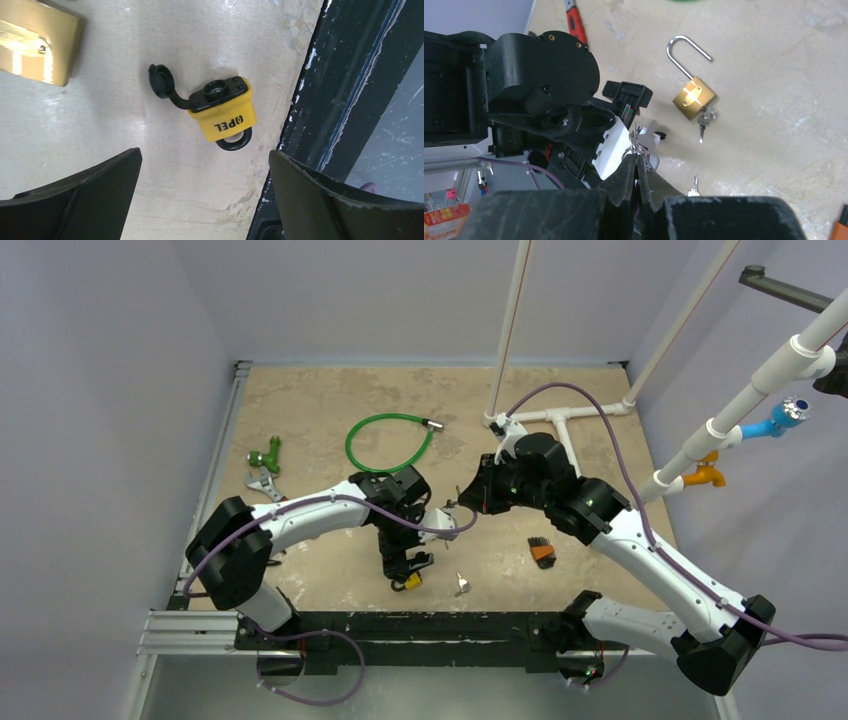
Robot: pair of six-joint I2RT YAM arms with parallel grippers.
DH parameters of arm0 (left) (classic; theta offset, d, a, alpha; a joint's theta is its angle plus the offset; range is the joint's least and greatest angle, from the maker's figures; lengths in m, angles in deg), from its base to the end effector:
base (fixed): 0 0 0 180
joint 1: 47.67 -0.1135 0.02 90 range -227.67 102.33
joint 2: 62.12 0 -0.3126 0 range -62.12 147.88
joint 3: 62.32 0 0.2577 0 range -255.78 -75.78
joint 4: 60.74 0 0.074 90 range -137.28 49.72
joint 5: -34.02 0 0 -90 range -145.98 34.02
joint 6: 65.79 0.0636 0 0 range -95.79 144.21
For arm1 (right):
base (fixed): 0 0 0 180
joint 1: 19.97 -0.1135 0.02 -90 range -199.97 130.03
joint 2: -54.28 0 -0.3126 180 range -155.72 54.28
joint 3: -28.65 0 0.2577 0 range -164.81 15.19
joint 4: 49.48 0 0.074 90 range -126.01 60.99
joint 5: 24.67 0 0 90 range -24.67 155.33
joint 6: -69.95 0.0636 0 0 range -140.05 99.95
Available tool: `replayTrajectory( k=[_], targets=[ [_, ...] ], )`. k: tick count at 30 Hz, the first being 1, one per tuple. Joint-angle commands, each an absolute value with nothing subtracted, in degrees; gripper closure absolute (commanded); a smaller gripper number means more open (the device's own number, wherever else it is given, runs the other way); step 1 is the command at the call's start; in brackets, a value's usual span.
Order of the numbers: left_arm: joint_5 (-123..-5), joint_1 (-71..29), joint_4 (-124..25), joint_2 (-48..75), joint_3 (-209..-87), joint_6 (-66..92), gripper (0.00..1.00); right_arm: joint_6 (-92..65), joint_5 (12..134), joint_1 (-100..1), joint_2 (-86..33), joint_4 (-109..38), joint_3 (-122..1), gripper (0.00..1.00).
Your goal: Unlock with the key
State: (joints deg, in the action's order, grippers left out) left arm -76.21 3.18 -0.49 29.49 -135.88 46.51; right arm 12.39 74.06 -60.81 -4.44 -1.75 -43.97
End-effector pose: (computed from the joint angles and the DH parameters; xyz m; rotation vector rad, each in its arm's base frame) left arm 0.1729 -0.2472 0.2152 1.8163 2.3567 -0.5895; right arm 0.1613 0.1522 0.3664 -0.2611 2.2805 0.8708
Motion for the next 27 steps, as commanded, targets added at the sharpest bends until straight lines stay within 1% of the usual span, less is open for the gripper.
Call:
replayTrajectory(
  k=[1,5,6,10,13,17,19,23,27],
  targets=[
    [-80.3,-0.6,-1.1,25.2,-136.4,48.7,0.0,12.2,73.1,-60.7,-5.5,1.5,-47.5,1.0],
    [-79.4,-1.6,-3.6,26.2,-132.5,48.2,0.0,12.4,72.7,-60.7,-5.9,2.4,-48.5,1.0],
    [-79.7,-1.5,-4.6,26.3,-131.8,47.8,0.02,12.4,72.4,-60.7,-5.8,2.7,-48.6,1.0],
    [-74.9,3.4,-8.2,24.8,-127.8,49.0,0.01,12.3,71.0,-60.7,-5.9,4.0,-49.9,1.0],
    [-70.3,6.4,-10.5,26.7,-126.0,49.0,0.0,12.2,70.0,-60.7,-6.4,4.8,-50.9,1.0],
    [-65.7,5.6,-9.9,31.7,-129.7,47.9,0.0,12.3,69.6,-60.7,-6.9,4.9,-51.8,1.0],
    [-66.0,4.6,-9.3,32.1,-131.4,47.8,0.0,12.4,69.7,-60.7,-7.1,4.5,-51.8,1.0],
    [-68.6,2.7,-12.3,28.9,-131.8,46.8,0.0,12.0,69.5,-60.5,-7.9,4.5,-51.9,1.0],
    [-65.3,3.1,-11.4,33.5,-135.7,47.7,0.02,11.0,69.2,-60.0,-8.3,5.1,-53.3,1.0]
  ],
)
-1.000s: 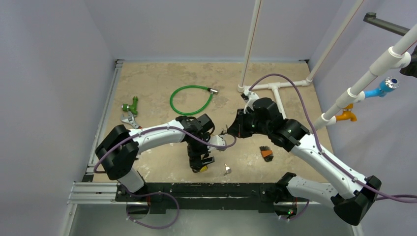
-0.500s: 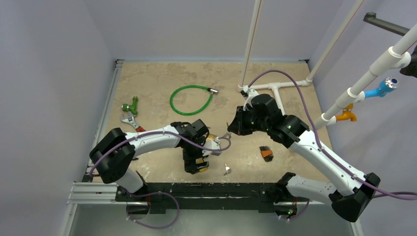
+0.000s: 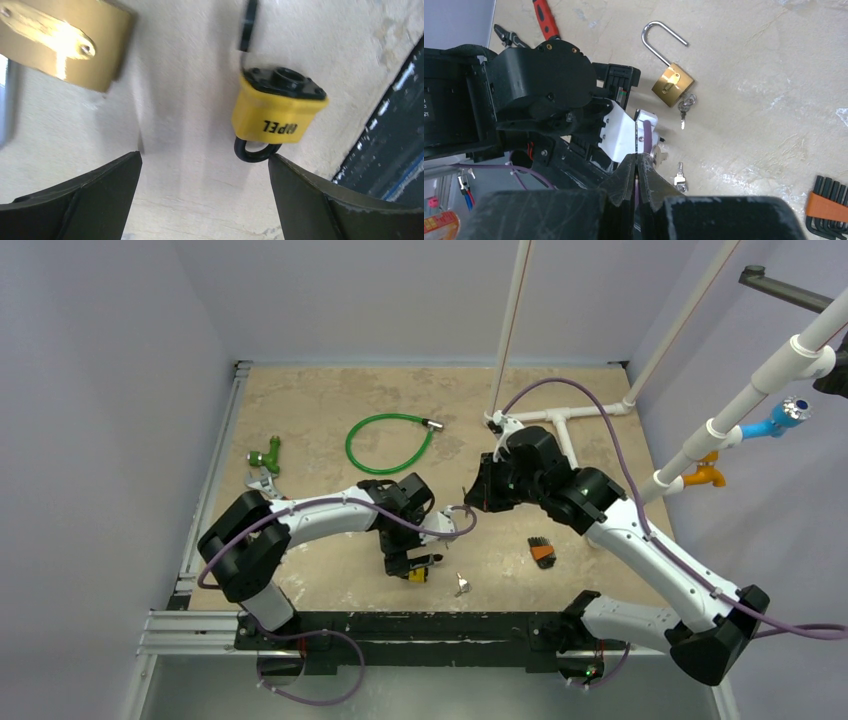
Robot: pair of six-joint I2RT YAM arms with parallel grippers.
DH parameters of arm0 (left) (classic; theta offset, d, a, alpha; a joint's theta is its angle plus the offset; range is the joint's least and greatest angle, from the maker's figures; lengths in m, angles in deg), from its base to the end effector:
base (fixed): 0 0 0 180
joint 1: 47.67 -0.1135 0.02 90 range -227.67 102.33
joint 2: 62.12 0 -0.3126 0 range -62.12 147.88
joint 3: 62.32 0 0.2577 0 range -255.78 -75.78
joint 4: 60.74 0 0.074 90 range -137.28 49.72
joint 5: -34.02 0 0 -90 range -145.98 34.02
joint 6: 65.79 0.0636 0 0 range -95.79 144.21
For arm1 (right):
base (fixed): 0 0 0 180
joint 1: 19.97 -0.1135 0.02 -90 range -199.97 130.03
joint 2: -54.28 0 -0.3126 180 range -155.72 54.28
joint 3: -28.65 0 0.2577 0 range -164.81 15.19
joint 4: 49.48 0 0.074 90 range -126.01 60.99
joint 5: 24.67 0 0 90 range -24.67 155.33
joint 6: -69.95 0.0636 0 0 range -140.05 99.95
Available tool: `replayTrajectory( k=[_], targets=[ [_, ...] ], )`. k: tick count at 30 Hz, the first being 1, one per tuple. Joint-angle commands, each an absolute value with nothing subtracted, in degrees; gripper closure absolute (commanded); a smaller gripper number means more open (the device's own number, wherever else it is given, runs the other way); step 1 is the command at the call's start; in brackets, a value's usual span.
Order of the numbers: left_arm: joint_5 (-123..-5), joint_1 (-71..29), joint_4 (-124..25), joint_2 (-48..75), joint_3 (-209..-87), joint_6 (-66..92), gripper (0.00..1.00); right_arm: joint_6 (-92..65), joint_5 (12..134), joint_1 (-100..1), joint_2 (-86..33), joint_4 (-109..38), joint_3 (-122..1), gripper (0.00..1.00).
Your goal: Unlock with the key
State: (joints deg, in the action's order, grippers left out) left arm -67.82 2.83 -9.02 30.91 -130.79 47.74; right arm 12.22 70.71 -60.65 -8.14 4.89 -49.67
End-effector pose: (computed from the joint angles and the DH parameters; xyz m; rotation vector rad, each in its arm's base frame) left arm 0.1828 -0.2423 0.1862 1.7953 2.3203 -0.3781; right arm 0.1710 0.1549 0.3757 -0.2264 2.3495 0.7662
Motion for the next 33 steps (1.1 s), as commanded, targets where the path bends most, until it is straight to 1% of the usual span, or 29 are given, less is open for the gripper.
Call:
replayTrajectory(
  k=[1,3,6,10,14,17,21,26,33],
  targets=[
    [-63.7,3.1,-12.0,34.1,-136.6,48.0,0.02,10.8,68.9,-59.9,-8.3,5.3,-53.6,1.0],
    [-61.6,2.7,-13.3,34.3,-138.2,48.5,0.02,10.7,68.8,-59.6,-7.8,5.4,-53.8,1.0],
    [-67.0,1.0,-12.3,32.3,-140.0,47.4,0.02,10.6,68.6,-59.1,-7.3,6.0,-54.0,1.0],
    [-71.8,-1.3,-11.4,28.7,-137.7,47.2,0.0,10.5,68.2,-58.7,-6.5,6.7,-54.0,1.0],
    [-75.7,-2.7,-10.2,28.8,-137.4,48.9,0.0,10.5,68.1,-58.3,-6.8,6.9,-53.9,1.0],
    [-76.4,-2.7,-10.4,29.7,-137.8,48.9,0.0,10.9,68.6,-58.2,-7.2,6.4,-53.8,1.0],
    [-75.7,-2.7,-12.0,32.6,-139.8,46.5,0.0,11.2,68.7,-58.3,-7.5,6.3,-54.5,1.0],
    [-72.9,-1.9,-9.0,37.9,-143.6,44.5,0.0,11.5,68.2,-58.2,-7.5,7.0,-55.8,1.0],
    [-63.5,4.7,-7.7,41.8,-144.4,43.1,0.0,11.5,66.7,-58.2,-7.1,8.2,-56.8,1.0]
  ],
)
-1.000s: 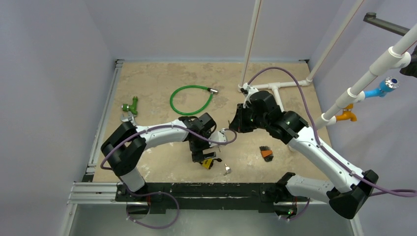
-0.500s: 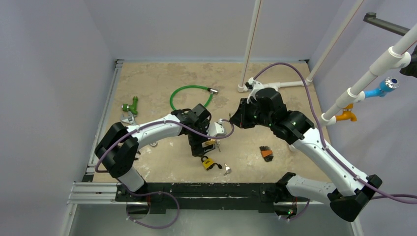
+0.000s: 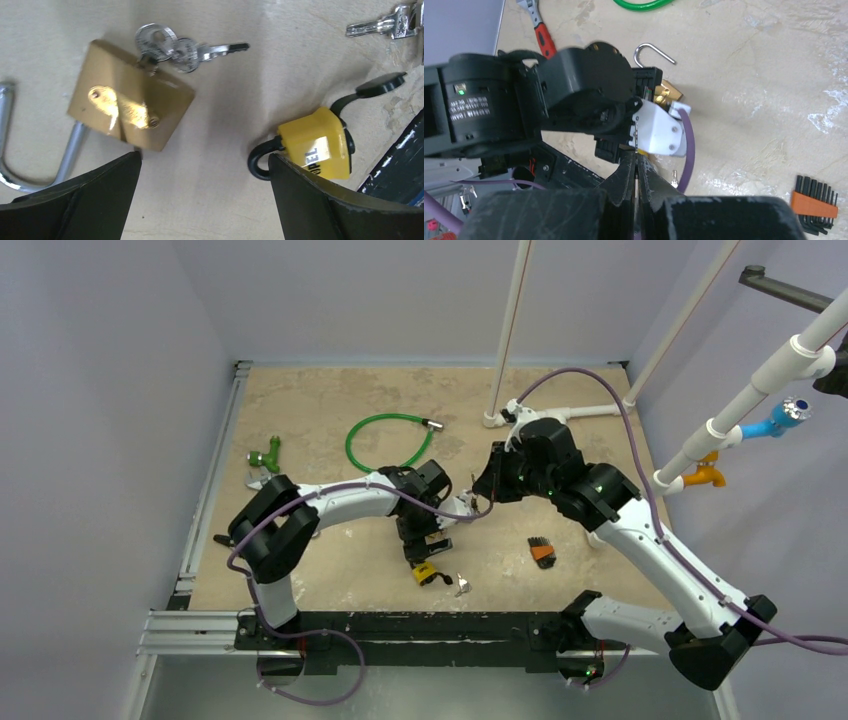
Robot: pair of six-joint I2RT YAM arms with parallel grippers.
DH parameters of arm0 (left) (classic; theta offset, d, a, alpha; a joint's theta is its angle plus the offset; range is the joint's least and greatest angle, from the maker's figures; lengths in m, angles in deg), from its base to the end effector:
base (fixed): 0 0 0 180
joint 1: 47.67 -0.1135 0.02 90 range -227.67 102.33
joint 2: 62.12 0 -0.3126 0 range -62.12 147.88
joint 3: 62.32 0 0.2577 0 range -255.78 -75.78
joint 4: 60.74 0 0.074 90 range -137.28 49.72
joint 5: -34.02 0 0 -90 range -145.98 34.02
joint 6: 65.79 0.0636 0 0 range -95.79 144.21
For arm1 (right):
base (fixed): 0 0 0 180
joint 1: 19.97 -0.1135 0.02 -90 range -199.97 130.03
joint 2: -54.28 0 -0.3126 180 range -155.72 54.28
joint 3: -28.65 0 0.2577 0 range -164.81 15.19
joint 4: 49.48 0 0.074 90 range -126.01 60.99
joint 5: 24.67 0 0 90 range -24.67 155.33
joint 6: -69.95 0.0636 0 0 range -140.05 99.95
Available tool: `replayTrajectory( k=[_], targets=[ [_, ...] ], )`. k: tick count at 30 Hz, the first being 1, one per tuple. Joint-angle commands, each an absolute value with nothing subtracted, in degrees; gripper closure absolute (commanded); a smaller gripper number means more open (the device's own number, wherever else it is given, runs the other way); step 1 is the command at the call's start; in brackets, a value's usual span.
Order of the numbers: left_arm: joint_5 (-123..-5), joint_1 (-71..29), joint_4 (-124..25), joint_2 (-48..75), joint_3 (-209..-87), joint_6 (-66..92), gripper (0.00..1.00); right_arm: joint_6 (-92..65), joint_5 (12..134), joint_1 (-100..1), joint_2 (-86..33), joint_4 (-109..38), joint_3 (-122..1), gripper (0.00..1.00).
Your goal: Unlock with the key
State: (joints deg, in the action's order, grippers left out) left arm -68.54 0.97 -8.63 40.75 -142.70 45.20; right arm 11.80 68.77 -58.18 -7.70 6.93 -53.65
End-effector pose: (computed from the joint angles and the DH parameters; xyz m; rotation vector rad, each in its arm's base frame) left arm 0.2301 -0.2822 0.1885 1.6946 2.3612 -0.4044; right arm 0.1751 0.1427 0.3980 -0.1628 2.2961 0.7284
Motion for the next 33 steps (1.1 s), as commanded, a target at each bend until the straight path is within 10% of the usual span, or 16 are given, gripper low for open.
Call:
replayTrajectory(
  k=[1,8,17,33],
  targets=[
    [-63.2,5.0,-7.6,41.9,-144.3,43.0,0.0,11.4,66.3,-58.2,-6.9,8.5,-57.0,1.0],
    [-60.4,5.8,-7.1,42.0,-142.4,44.1,0.11,10.2,65.5,-57.8,-6.3,9.6,-58.1,1.0],
    [-60.8,7.4,-4.7,43.9,-141.6,44.3,0.99,10.4,65.5,-57.7,-3.8,9.1,-56.6,1.0],
    [-58.6,-7.3,25.8,24.7,-178.7,48.2,1.0,8.9,70.6,-57.6,-5.7,2.4,-58.9,1.0]
  ],
)
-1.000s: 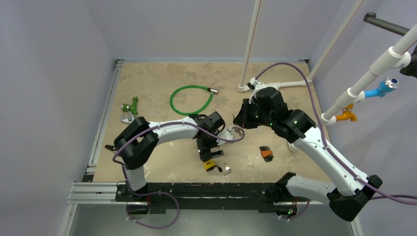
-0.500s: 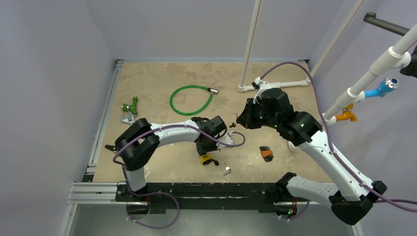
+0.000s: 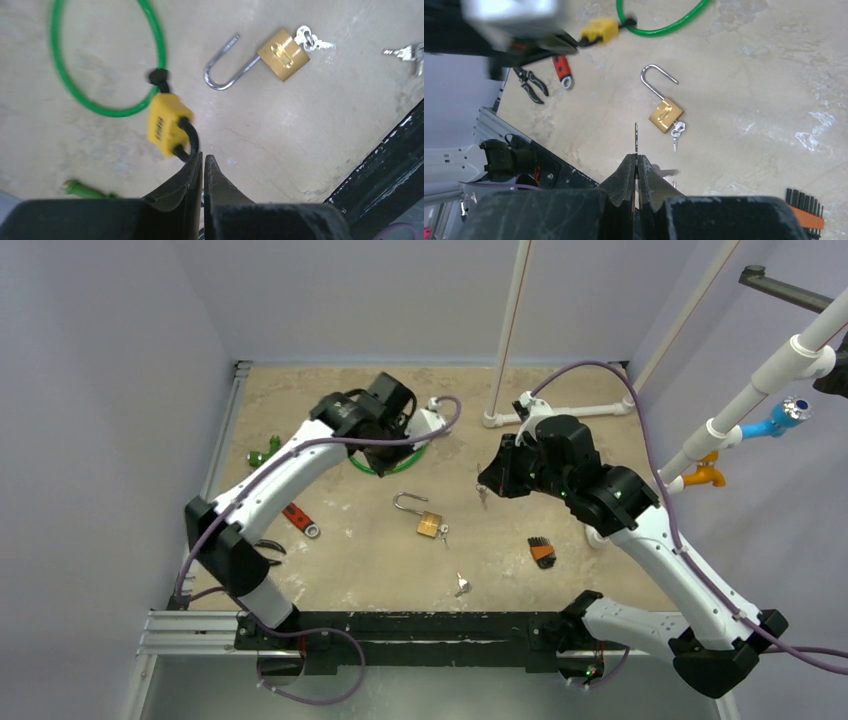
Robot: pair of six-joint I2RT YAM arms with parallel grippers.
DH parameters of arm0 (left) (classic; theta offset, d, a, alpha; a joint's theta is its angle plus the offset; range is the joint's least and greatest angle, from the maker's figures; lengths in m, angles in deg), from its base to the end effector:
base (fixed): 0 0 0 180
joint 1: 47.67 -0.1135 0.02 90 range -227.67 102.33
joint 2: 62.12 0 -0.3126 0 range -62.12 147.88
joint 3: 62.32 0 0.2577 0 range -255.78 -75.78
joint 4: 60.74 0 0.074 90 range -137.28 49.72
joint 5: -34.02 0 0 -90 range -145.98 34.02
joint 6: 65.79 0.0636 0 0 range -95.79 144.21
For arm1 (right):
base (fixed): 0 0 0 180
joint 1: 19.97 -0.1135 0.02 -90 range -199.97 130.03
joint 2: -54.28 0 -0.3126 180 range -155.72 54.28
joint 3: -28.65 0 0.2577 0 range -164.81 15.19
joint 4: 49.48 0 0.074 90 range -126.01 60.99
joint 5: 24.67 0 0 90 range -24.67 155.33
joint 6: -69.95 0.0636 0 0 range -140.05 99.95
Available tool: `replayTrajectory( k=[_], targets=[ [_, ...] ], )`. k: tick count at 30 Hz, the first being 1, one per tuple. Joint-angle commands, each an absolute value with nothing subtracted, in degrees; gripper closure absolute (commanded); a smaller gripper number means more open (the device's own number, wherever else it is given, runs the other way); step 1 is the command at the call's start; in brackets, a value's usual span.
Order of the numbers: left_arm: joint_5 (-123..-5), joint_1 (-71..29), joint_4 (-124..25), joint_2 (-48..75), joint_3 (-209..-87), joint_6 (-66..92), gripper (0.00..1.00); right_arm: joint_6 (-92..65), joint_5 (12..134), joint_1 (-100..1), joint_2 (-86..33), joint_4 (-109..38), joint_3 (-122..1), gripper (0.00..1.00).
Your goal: Unlock with the key
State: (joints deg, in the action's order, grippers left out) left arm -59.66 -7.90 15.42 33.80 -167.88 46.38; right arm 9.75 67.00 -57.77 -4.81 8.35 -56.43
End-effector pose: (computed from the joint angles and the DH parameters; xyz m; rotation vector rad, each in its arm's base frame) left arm 0.2749 -0.2341 0.3415 1.4262 2.3409 -0.1742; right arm 0.1632 0.1289 0.4221 -0.1723 2.2073 0.7118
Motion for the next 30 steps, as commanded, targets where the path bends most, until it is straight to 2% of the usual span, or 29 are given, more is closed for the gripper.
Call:
replayTrajectory(
  k=[1,7,13,16,17,18,19,25,28,30],
  targets=[
    [-59.3,-7.4,27.3,24.2,-180.9,48.1,1.0,9.1,71.9,-57.6,-5.9,1.1,-58.6,1.0],
    [-65.2,-8.9,31.8,21.6,-188.5,48.7,1.0,9.3,74.9,-57.7,-6.6,-4.8,-54.6,1.0],
    [-61.3,-9.6,25.6,19.1,-175.2,49.5,1.0,9.0,75.3,-57.6,-5.0,-5.5,-53.4,1.0],
    [-61.5,-14.2,21.7,22.5,-174.8,47.3,1.0,9.0,74.6,-57.6,-4.0,-5.5,-52.4,1.0],
    [-61.6,-16.1,21.4,24.9,-176.7,46.1,0.89,9.1,74.1,-57.6,-3.9,-5.4,-52.2,1.0],
    [-62.5,-17.8,21.8,28.0,-179.1,45.3,0.68,9.0,73.7,-57.7,-3.8,-5.1,-52.1,1.0],
    [-63.1,-19.6,22.1,31.2,-182.1,44.5,0.57,9.0,73.2,-57.6,-3.7,-4.9,-52.1,1.0],
    [-62.0,-24.4,21.6,52.5,-202.8,43.3,0.26,8.4,71.1,-57.6,-4.3,-4.3,-52.5,1.0],
    [-59.3,-24.9,20.2,62.5,-214.6,41.2,0.07,8.7,70.9,-57.6,-4.2,-4.7,-51.9,1.0],
    [-57.4,-24.9,15.4,66.1,-216.5,41.9,0.0,9.0,70.7,-57.6,-3.3,-5.6,-51.1,1.0]
  ],
)
